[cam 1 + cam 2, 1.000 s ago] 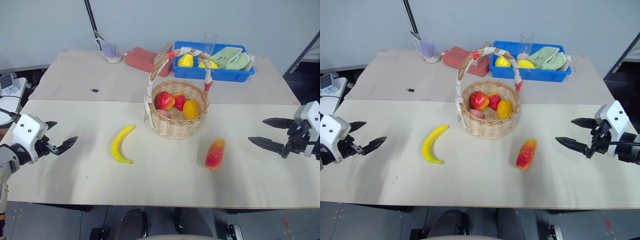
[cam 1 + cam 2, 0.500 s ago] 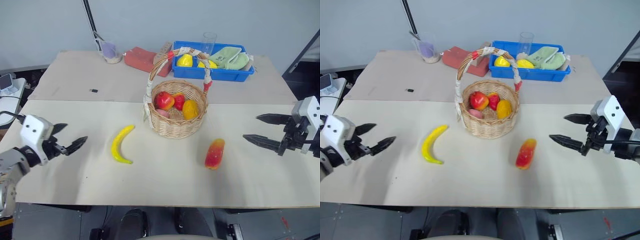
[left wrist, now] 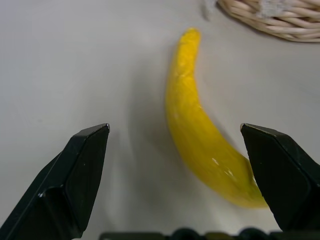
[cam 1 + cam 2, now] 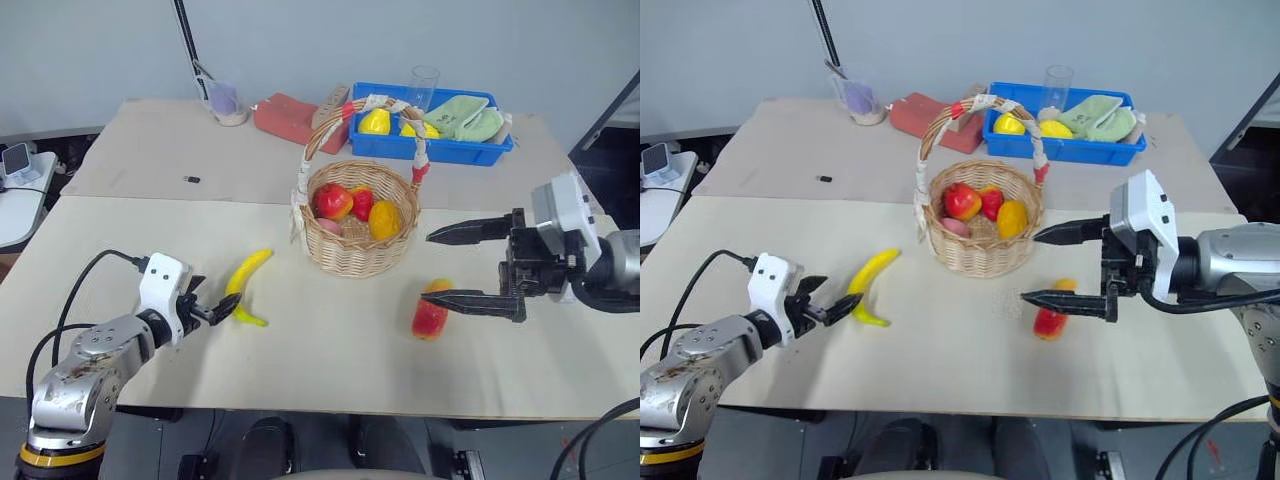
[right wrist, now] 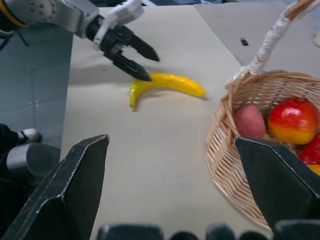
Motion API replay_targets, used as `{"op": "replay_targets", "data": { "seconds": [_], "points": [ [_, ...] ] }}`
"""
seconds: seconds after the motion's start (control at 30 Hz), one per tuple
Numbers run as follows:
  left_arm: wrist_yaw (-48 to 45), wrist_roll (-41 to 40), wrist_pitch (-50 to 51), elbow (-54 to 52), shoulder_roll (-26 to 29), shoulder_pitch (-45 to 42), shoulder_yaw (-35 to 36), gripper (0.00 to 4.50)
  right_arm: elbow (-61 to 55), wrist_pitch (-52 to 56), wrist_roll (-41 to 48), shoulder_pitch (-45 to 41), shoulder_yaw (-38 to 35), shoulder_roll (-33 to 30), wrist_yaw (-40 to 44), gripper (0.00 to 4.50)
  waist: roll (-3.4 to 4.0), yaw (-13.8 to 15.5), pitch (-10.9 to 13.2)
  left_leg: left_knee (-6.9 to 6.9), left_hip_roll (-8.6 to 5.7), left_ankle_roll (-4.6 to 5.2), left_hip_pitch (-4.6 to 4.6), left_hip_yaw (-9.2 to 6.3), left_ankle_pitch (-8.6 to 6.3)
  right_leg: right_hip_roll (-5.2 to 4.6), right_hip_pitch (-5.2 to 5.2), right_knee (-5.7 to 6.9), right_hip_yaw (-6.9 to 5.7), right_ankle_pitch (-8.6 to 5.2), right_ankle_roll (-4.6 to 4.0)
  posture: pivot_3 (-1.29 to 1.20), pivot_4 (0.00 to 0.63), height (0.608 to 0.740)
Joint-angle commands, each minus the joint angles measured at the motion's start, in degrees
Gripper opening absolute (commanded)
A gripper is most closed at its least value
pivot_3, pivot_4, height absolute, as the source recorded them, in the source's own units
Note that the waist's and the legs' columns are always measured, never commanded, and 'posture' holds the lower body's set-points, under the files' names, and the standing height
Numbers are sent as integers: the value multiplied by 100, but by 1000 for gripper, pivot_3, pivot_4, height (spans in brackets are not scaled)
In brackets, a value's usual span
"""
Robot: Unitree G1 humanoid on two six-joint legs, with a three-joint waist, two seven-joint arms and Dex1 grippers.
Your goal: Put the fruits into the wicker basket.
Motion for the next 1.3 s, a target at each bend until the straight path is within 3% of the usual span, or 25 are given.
{"op": "replay_targets", "data": {
  "seconds": [0.03, 0.1, 0.2, 0.4, 0.43, 0.63, 0.73, 0.87, 1.1, 1.3],
  "points": [
    [214, 84, 220, -12, -94, -104, -195, 4500, 15, -93, 75, -262, 53, 11, 113, 4449, 0, 0, 0, 0, 1, 0, 0, -1, 0, 0, 1, -1, -1, 0, 0, 0, 150, 703],
    [254, 63, 339, 17, -144, -154, -316, 4500, 35, -97, 89, -405, 151, 35, 173, 4449, 0, -4, 0, -1, 1, 0, 0, -1, 0, 0, 0, -1, -1, 0, 0, 0, 150, 703],
    [289, 50, 507, 51, -195, -233, -493, 3686, 70, -107, 74, -610, 296, 68, 271, 4500, 0, -17, 0, -1, 3, 0, 1, -2, 0, 2, 0, 0, -1, 0, -1, 0, 150, 703],
    [466, 138, 582, 175, -281, -369, -483, 730, 197, -166, -26, -795, 419, 55, 429, 4500, 0, -9, 0, -1, 1, 0, 0, -4, 0, 1, 2, 0, -2, 0, -1, 0, 150, 703],
    [448, 126, 540, 146, -272, -371, -439, 561, 219, -174, -40, -806, 413, 43, 445, 4500, 0, -8, 0, 0, 1, 0, 0, -4, 0, 1, 2, 0, -2, 0, -1, 0, 150, 703],
    [-388, -242, -324, -299, 5, -432, 8, 556, 279, -172, -81, -709, 212, -55, 464, 4500, 0, -5, 0, 0, 3, 0, -2, -6, 0, 0, -1, 0, -5, 0, -2, 0, 150, 703],
    [-948, -389, -557, -564, 336, -877, -244, 556, 276, -126, -46, -618, 50, -145, 421, 4500, 0, 29, 0, 0, 2, 0, -5, -5, 0, -1, -4, -1, -6, 0, -4, 0, 150, 703],
    [-1190, -555, -440, -609, 355, -1861, -735, 556, 165, -1, 61, -424, -238, -269, 316, 4500, 0, 59, 0, 12, -5, 1, -6, -12, 0, -3, 15, -10, -12, 0, -1, 0, 150, 703],
    [-794, -46, -352, 367, -519, -3561, -1883, 556, -92, 252, 260, -73, -763, -376, -34, 4500, -1, 18, 1, 14, -9, 7, 6, -27, -3, -1, 45, -21, -15, 0, 7, 0, 150, 703],
    [-536, 854, -1196, 1395, -1234, -4226, -2535, 556, -177, 310, 338, -12, -876, -402, -228, 4500, -2, -3, 2, 11, -10, 7, 5, -32, -3, 2, 47, -22, -15, -1, 9, 0, 150, 703]
  ]
}}
